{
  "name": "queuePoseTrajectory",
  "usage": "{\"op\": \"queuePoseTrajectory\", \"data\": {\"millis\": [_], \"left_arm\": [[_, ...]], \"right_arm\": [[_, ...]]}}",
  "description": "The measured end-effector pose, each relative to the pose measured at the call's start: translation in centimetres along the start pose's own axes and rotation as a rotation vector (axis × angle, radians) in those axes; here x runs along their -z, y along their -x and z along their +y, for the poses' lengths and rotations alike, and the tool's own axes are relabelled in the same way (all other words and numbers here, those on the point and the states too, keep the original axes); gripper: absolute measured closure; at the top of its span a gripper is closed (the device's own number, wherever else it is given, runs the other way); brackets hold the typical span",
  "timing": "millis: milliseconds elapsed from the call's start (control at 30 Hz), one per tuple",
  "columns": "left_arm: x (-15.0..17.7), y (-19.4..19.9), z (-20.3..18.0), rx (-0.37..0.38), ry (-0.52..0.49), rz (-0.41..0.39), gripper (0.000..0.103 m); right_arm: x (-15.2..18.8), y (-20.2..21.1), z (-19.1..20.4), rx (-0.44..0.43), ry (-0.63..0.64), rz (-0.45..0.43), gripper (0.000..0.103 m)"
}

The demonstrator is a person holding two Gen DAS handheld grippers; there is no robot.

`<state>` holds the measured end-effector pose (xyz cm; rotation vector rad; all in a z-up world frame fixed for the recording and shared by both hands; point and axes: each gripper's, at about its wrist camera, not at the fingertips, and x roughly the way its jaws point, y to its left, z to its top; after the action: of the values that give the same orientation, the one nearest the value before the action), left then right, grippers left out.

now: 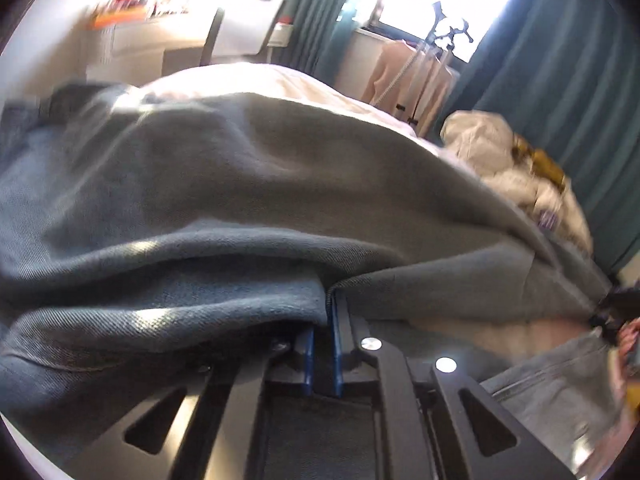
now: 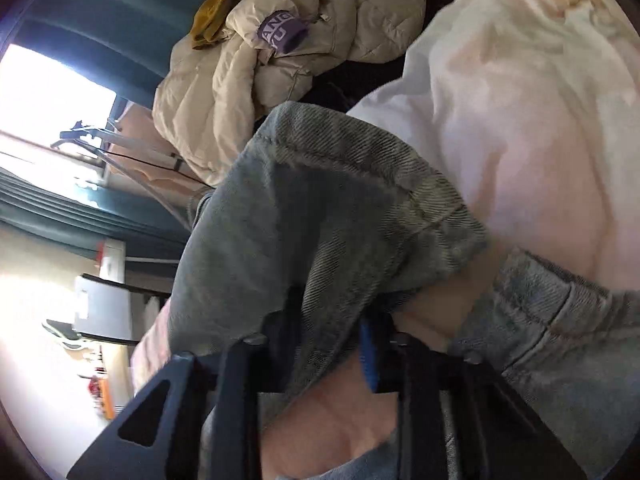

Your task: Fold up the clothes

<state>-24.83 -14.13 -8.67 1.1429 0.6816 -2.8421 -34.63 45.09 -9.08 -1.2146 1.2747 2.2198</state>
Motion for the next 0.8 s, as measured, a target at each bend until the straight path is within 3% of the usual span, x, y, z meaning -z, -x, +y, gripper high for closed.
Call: {"op": "queuePoseTrajectory", "data": {"millis": [167, 300, 400, 500, 567, 633, 800], "left_arm": [[-0.9, 2.3, 0.6, 0.137, 0.069, -0.101, 0.099], [-1.6, 3.9, 1.7, 0.250, 0.128, -0.169, 0.099], [-1.5, 4.2, 2.0, 0.320, 0.149, -0.193, 0.099], [-1.1, 3.8, 1.3, 0.340, 0.138, -0.180, 0.099], [-1.0, 3.5, 1.0, 0.334, 0.132, -0.158, 0.099], [-1.0, 3.2, 0.9, 0.325, 0.132, -0.129, 0.099], [-0.1, 2.2, -0.7, 0.212, 0.020, -0.030, 0.099]], "right_arm": [[-1.7, 3.3, 8.5, 0.005, 0.133, -0.109, 0.096], [-2.6, 7.2, 17.4, -0.065, 0.297, -0.193, 0.098], [-1.6, 12.1, 23.1, -0.203, 0.444, -0.327, 0.098], [-0.2, 17.1, 25.2, -0.343, 0.569, -0.462, 0.098], [0.2, 17.6, 23.5, -0.330, 0.581, -0.474, 0.098], [0.2, 16.1, 19.5, -0.254, 0.524, -0.430, 0.098], [0.5, 7.4, 5.4, -0.026, 0.284, -0.164, 0.098]]}}
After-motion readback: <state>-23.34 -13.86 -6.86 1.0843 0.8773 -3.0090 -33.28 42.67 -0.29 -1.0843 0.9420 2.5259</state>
